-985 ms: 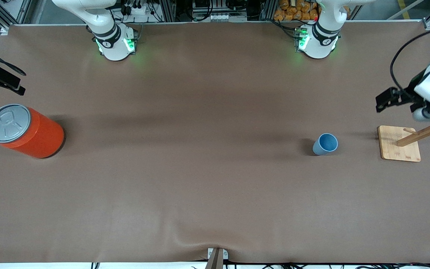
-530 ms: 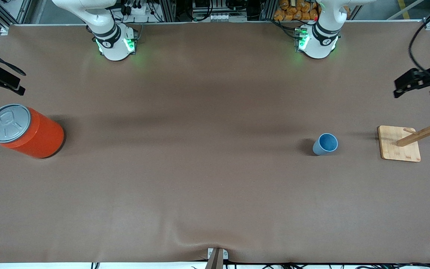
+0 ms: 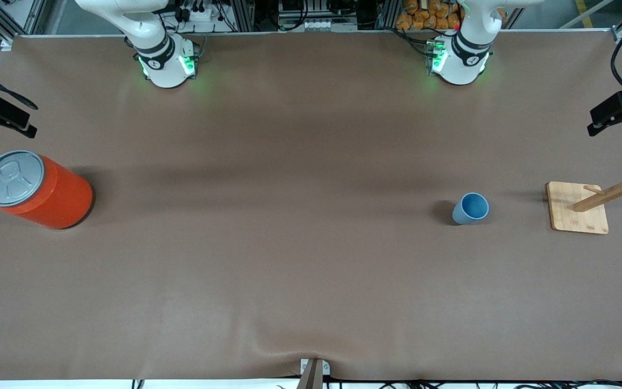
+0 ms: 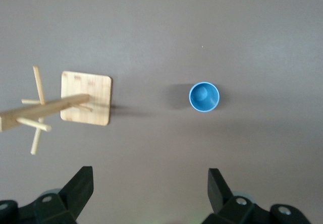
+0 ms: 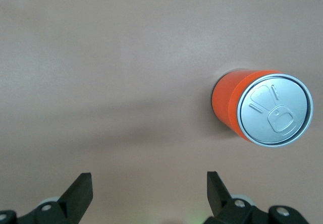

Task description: Flip cup

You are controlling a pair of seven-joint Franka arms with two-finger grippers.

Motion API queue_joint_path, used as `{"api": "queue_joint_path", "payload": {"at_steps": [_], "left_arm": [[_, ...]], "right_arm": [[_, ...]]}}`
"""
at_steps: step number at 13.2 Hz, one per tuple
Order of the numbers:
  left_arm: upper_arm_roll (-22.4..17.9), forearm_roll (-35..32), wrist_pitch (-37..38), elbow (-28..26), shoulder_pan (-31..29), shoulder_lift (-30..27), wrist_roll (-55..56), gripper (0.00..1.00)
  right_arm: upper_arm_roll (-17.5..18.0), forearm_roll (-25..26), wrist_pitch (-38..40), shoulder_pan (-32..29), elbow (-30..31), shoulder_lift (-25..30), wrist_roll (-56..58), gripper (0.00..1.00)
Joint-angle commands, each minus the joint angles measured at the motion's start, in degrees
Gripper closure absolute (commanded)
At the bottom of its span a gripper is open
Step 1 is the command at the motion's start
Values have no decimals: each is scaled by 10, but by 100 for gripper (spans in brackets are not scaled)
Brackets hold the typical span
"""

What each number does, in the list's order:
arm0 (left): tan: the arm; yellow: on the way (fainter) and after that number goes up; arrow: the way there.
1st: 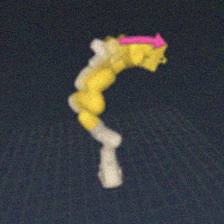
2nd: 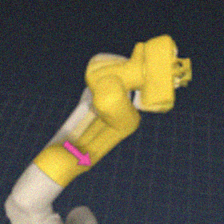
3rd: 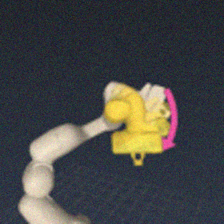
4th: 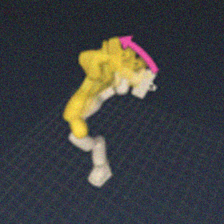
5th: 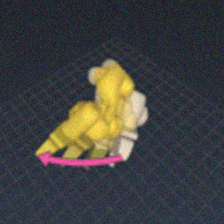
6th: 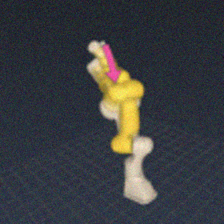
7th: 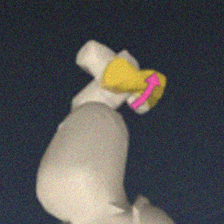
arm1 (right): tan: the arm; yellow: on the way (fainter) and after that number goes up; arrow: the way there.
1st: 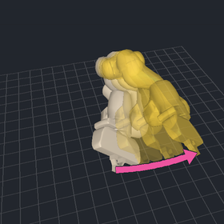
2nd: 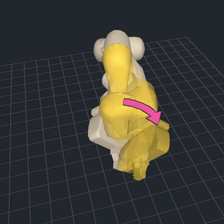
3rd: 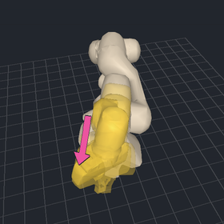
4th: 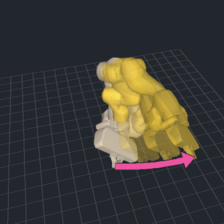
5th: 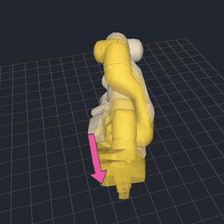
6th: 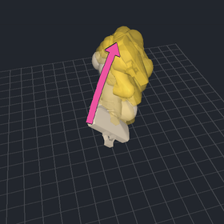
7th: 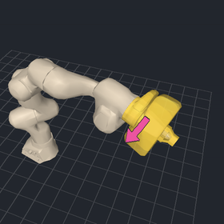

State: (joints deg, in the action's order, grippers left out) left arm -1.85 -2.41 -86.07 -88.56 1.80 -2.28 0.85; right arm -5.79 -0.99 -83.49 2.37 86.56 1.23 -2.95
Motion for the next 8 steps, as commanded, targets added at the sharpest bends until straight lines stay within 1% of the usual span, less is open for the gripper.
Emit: {"api": "queue_joint_path", "payload": {"at_steps": [1, 8], "left_arm": [[16, 6, 17, -2, 4, -12, 28, 0], [17, 6, 17, 0, 4, -8, 23, 0]], "right_arm": [[3, -1, 1, -3, 1, 4, -1, 0], [3, -2, 0, 0, 1, 4, -2, 0]]}}
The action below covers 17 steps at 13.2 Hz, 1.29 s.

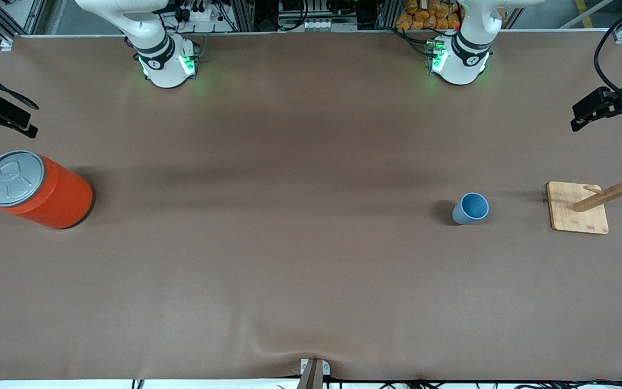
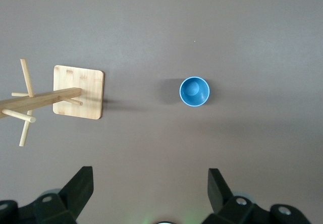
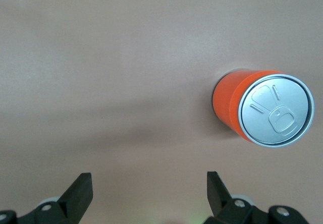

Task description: Flip cup

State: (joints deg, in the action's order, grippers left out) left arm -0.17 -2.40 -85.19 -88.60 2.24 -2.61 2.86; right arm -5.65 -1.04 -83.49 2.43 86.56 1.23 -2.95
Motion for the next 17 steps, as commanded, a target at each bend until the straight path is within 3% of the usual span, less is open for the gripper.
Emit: {"api": "queue_joint_path", "payload": {"at_steps": [1, 6, 17], "left_arm": [[0, 6, 8, 0, 0, -5, 4, 0], [-1, 6, 8, -2, 0, -3, 3, 0], [4, 18, 20, 0, 0, 1, 2, 0]], "right_arm": [[3, -2, 0, 0, 1, 4, -2, 0], [3, -27, -3, 1, 1, 4, -2, 0], [2, -27, 4, -3, 0, 4, -1, 0]]}}
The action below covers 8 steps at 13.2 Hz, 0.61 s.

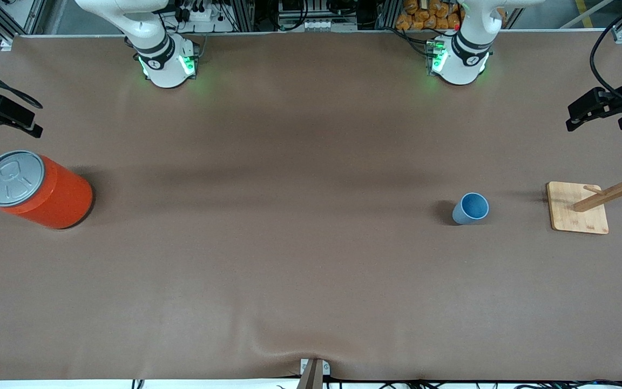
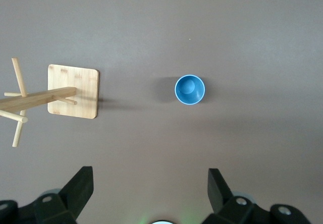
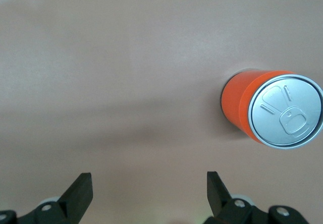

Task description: Flip cup

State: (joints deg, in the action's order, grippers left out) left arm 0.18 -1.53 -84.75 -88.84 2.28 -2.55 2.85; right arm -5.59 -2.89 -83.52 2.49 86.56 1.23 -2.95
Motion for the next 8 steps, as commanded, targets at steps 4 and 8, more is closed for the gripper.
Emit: {"api": "queue_joint_path", "payload": {"at_steps": [4, 8], "left_arm": [[0, 20, 22, 3, -3, 5, 3, 0], [0, 20, 22, 7, -1, 9, 5, 0]], "right_arm": [[1, -8, 6, -3, 0, 4, -1, 0], [1, -8, 9, -3, 0, 5, -1, 0]]}}
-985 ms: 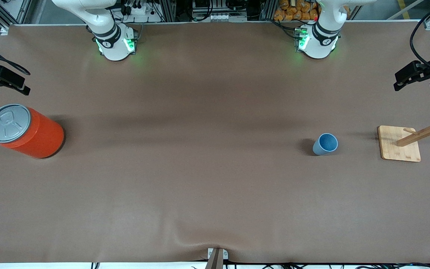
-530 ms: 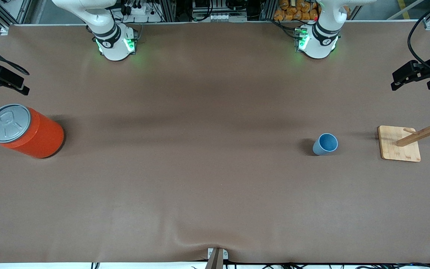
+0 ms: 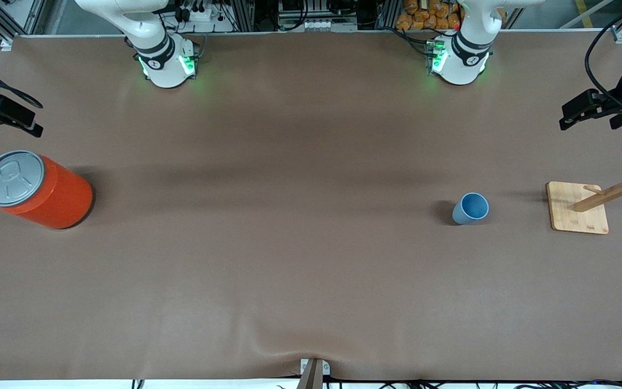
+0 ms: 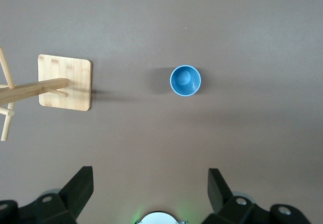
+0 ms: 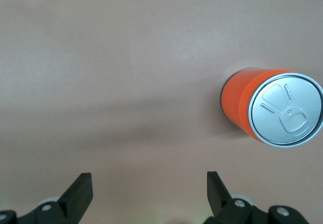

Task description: Flip cup

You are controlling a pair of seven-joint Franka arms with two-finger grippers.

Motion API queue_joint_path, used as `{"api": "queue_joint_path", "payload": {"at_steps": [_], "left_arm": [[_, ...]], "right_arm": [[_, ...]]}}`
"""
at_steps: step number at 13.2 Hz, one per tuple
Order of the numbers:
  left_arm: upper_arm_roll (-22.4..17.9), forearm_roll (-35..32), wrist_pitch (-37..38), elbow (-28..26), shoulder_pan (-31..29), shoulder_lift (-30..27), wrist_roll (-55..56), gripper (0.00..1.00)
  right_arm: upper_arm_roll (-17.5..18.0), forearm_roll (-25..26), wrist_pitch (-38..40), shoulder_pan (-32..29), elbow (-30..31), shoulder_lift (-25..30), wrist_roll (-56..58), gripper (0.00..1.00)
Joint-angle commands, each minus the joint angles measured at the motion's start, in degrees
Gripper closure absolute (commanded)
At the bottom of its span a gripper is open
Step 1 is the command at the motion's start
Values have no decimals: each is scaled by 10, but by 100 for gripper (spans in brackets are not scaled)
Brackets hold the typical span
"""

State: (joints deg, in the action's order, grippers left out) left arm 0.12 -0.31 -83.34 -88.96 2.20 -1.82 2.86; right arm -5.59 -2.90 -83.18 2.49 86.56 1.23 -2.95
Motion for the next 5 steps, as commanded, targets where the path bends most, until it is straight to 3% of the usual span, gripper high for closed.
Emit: {"api": "queue_joint_path", "payload": {"at_steps": [1, 5], "left_arm": [[1, 7, 8, 8, 0, 1, 6, 0], [1, 8, 8, 7, -1, 1, 6, 0]], "right_arm": [[1, -8, 6, -3, 0, 5, -1, 0], [1, -8, 7, -3, 0, 4, -1, 0]]}}
